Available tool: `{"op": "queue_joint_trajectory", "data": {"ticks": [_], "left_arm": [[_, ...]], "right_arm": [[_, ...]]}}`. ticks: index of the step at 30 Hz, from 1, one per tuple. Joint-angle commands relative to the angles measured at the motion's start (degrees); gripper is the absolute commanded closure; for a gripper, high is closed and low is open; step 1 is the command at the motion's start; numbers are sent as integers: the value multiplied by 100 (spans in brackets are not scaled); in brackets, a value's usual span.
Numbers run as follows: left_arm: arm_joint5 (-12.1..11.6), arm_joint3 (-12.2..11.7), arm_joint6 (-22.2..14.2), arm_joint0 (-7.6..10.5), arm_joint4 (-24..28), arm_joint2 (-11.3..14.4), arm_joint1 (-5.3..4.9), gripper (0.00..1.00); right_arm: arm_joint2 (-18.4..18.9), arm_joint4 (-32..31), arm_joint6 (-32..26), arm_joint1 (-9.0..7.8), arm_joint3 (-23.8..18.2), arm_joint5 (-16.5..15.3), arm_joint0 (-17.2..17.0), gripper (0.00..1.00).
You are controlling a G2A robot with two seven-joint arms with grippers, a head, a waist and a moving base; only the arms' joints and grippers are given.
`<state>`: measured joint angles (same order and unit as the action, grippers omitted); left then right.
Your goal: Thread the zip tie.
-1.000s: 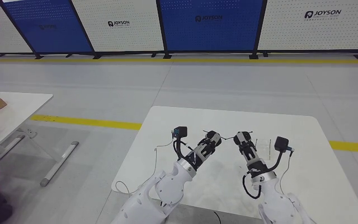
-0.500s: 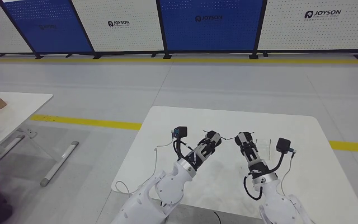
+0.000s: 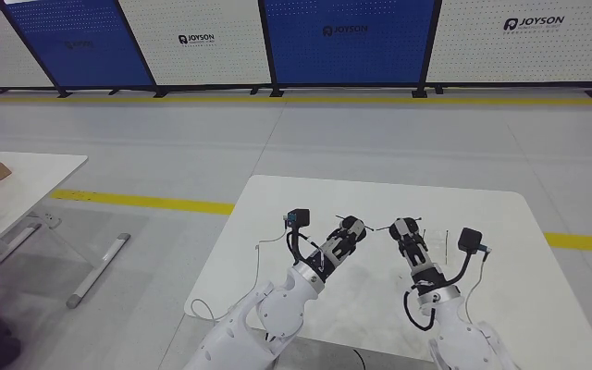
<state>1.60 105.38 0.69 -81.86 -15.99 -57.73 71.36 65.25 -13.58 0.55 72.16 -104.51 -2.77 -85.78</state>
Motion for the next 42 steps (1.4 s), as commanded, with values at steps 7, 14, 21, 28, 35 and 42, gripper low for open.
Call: {"op": "queue_joint_trajectory", "data": {"ticks": [7, 14, 21, 28, 35, 42], "left_arm": [[0, 0, 0, 0, 0, 0, 0, 100], [0, 0, 0, 0, 0, 0, 0, 100], [0, 0, 0, 0, 0, 0, 0, 100], [0, 0, 0, 0, 0, 0, 0, 100], [0, 0, 0, 0, 0, 0, 0, 100], [0, 0, 0, 0, 0, 0, 0, 100]], "right_arm": [[-47, -88, -56, 36, 44, 55, 58, 100], [-47, -150, -63, 62, 54, 84, 70, 100], [-51, -197, -27, 87, 18, 52, 29, 100], [31, -236, 15, 97, -66, 6, -75, 100], [-3, -264, -26, 124, -44, 36, -51, 100], [-11, -256, -21, 155, 44, 50, -5, 100]]}}
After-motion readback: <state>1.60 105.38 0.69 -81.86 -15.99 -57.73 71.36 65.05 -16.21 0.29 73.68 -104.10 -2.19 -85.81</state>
